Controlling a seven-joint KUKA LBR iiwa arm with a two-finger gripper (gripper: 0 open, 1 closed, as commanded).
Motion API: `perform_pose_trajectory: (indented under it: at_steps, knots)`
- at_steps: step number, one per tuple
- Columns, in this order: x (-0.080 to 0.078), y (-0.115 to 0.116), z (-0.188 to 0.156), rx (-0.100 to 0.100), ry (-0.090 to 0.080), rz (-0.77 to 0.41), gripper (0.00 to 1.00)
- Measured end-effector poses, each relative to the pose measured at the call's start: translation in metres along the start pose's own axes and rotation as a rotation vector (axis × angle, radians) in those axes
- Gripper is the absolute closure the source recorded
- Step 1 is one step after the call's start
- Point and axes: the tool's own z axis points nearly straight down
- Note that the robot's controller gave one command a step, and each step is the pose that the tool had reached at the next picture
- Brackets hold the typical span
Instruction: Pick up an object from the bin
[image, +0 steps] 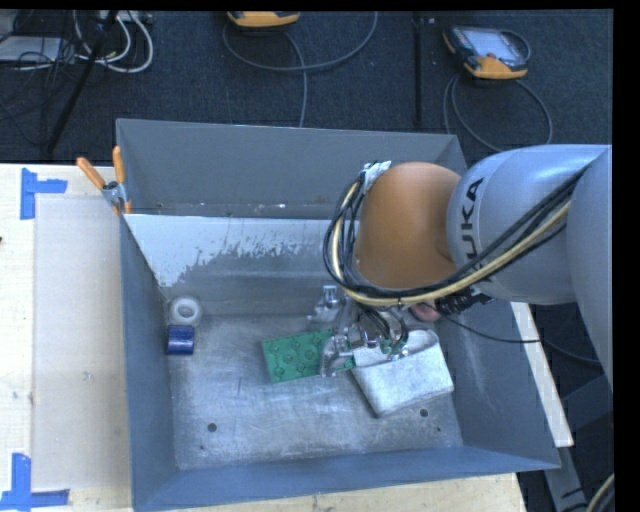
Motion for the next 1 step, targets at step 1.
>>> perform_pose_trajectory:
  at_steps: [1]
  knots:
    - [-0.0002, -0.0003, -0.0074, 0.0, 0.002, 0.002, 1.0]
